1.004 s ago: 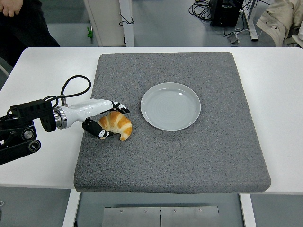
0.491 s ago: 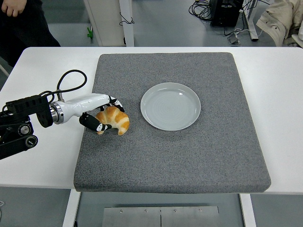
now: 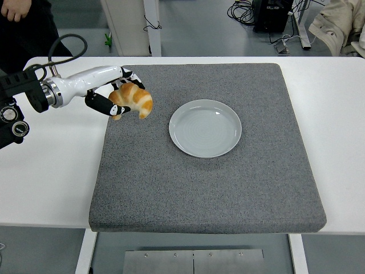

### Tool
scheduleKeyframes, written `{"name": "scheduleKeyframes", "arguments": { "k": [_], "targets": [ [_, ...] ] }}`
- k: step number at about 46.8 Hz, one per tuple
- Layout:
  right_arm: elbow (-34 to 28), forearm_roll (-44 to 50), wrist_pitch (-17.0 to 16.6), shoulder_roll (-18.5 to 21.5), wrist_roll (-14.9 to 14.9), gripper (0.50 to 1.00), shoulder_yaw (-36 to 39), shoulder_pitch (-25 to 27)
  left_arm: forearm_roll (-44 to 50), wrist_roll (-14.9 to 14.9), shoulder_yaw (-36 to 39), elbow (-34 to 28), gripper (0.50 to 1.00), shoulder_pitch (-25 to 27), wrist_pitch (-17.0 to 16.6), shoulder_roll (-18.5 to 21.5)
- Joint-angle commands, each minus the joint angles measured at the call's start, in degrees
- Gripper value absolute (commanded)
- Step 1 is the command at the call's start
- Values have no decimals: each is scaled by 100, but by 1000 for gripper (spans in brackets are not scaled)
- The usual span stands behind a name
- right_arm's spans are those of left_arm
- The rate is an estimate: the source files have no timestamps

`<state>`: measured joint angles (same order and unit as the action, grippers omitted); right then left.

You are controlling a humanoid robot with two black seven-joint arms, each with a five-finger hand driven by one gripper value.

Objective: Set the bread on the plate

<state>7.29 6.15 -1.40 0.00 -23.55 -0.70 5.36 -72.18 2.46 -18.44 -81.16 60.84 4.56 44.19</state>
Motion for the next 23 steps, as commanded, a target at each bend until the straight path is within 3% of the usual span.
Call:
{"name": "scheduleKeyframes", "arguments": {
  "k": [1, 13, 23],
  "targets": [
    [0, 0, -9, 0, 0, 1000, 0, 0, 11, -9, -221, 30, 519, -20, 212, -25],
    [0, 0, 0, 0, 0, 1000, 0, 0, -15, 61, -581, 469, 528, 15, 405, -139],
    [0, 0, 0, 0, 0, 1000, 0, 0, -77, 132, -836, 1041, 530, 68, 678, -613]
  ]
}}
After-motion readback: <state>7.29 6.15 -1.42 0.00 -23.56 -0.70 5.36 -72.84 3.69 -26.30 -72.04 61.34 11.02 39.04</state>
